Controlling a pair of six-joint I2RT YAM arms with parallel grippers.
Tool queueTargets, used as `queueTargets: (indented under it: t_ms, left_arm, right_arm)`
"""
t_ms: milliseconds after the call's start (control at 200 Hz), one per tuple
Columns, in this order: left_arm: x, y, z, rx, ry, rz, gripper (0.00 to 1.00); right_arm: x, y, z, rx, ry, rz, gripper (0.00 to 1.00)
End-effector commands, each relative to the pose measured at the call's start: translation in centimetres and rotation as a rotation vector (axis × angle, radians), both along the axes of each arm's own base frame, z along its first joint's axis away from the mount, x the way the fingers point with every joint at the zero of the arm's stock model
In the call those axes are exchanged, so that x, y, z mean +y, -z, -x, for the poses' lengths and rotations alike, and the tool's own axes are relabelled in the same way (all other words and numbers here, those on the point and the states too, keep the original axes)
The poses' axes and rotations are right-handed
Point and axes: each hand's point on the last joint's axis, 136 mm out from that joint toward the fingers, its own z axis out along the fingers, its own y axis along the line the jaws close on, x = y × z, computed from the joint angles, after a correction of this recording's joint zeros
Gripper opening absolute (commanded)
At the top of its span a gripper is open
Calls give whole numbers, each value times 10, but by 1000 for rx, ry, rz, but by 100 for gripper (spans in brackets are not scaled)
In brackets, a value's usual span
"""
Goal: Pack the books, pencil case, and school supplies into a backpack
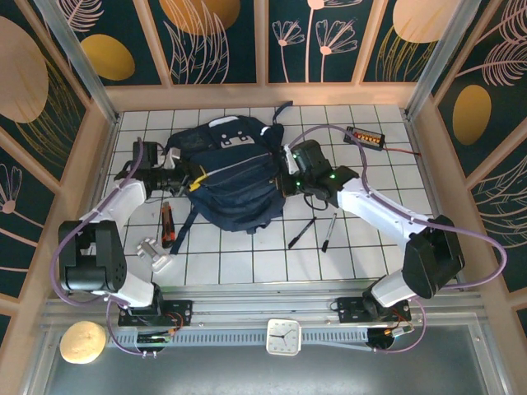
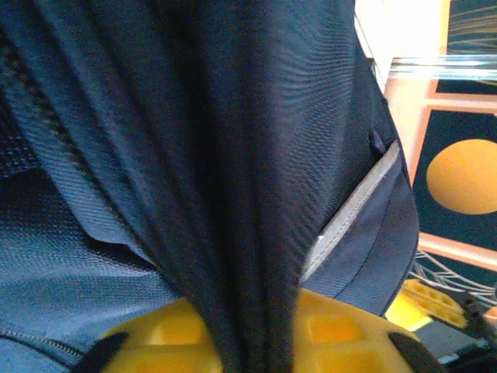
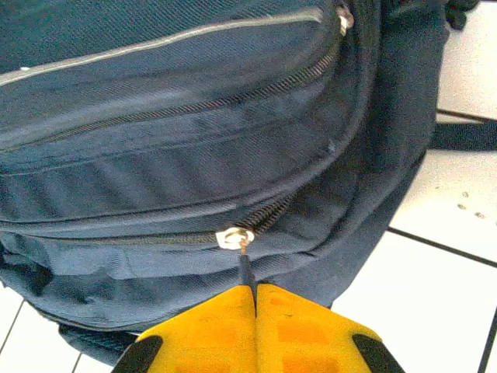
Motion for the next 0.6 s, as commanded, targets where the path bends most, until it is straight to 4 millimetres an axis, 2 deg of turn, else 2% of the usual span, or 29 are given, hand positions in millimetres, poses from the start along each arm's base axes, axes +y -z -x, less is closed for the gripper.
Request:
queueTargets:
  t_ms: [0,75,195,320,390,440,480,595]
  left_arm:
    - [26,-19,-25,-126,-59,-86,34]
    - [25,-21,-21,-140,-58,-80,40]
    - [24,-16,-11,-132,-47,-81,50]
    - [27,-25,-3,-197,-14,-154,73]
    - [37,-44,1,-292,1,-282,98]
    - [38,-56,5,-368,53,-390,99]
    - [36,-56,10,-387,101,-485,99]
    - [-3,-52,29,-519,330,-632,99]
  right_arm:
    - [4,5,2,45,25,18,0]
    - [20,10,4,61,2,8,0]
    - [25,10,0,67,4,-20,0]
    - [22,1,-6,63,10,-64,0]
    - [21,-2,-7,63,9,-78,0]
    - [23,-2,-6,69,5,-86,0]
    - [25,-1,-5,79,0,-92,0]
    - [29,0,-2,92,-10,-104,0]
